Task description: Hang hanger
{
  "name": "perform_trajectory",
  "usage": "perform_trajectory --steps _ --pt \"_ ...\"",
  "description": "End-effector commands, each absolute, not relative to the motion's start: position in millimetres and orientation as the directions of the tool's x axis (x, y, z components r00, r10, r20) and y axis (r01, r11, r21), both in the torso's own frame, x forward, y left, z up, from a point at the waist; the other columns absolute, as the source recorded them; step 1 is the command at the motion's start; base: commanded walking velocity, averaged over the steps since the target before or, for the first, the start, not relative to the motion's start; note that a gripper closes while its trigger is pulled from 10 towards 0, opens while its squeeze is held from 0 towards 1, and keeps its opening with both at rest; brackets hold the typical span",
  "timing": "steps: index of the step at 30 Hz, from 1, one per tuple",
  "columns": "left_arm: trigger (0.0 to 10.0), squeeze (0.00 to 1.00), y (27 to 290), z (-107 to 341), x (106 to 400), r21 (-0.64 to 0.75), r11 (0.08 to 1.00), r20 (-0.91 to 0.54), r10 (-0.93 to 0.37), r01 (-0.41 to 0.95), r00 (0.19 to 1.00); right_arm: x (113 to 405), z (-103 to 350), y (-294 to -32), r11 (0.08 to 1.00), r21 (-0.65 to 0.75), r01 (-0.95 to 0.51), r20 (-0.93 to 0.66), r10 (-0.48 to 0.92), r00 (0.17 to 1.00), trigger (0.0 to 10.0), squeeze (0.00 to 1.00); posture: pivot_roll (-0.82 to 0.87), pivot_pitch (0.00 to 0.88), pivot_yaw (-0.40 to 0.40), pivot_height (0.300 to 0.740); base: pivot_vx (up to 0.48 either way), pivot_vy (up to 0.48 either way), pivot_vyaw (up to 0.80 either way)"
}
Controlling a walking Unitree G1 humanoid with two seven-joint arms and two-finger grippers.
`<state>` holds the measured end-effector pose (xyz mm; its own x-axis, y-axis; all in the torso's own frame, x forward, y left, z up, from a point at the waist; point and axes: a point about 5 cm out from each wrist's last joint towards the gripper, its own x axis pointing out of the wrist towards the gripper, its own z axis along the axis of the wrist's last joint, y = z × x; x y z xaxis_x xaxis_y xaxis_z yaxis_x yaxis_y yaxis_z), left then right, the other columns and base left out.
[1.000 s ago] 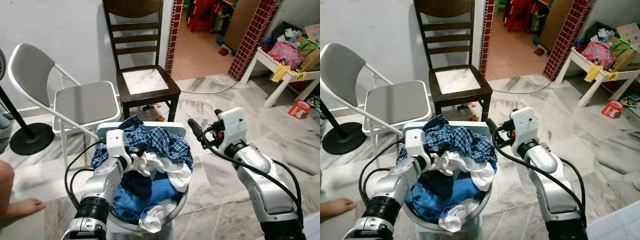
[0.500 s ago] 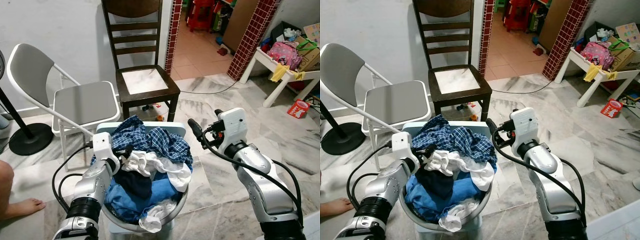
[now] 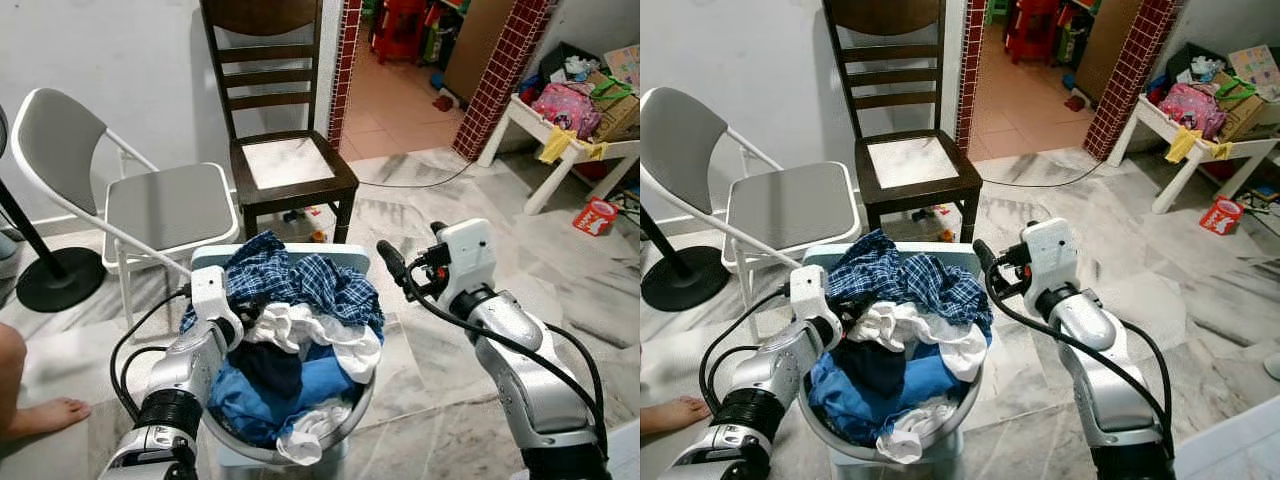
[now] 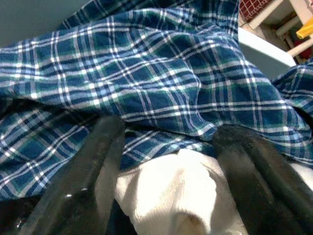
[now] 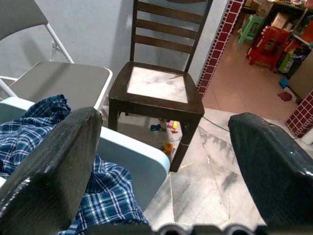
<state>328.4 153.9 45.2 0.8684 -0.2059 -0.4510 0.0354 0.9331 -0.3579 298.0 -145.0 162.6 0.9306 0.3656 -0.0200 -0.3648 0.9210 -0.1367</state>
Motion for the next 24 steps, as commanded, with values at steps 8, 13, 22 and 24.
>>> perform_trajectory --steps 8,13,22,24 --pt "0.0 0.0 151.2 43.0 328.6 -0.366 0.929 -0.457 -0.225 0.048 0.861 296.5 164.3 -146.4 0.921 -0.147 -0.361 -0.023 0.362 0.932 10.0 0.0 -0.15 0.095 -0.075 0.74 0.0 0.0 0.0" --pt "0.0 0.0 152.4 42.7 328.4 -0.364 0.93 -0.458 -0.222 0.046 0.861 295.4 163.8 -146.1 0.92 -0.148 -0.362 -0.027 0.362 0.932 10.0 0.0 -0.16 0.095 -0.075 0.74 0.0 0.0 0.0" --pt "0.0 0.0 152.5 41.5 327.7 -0.362 0.931 -0.459 -0.221 0.045 0.86 295.5 162.7 -145.4 0.92 -0.15 -0.362 -0.033 0.361 0.932 10.0 0.0 -0.16 0.097 -0.076 0.74 0.0 0.0 0.0" --pt "0.0 0.0 153.2 40.9 327.5 -0.361 0.932 -0.461 -0.217 0.042 0.861 295.4 162.6 -145.3 0.92 -0.151 -0.362 -0.034 0.362 0.932 10.0 0.0 -0.16 0.097 -0.075 0.74 0.0 0.0 0.0"
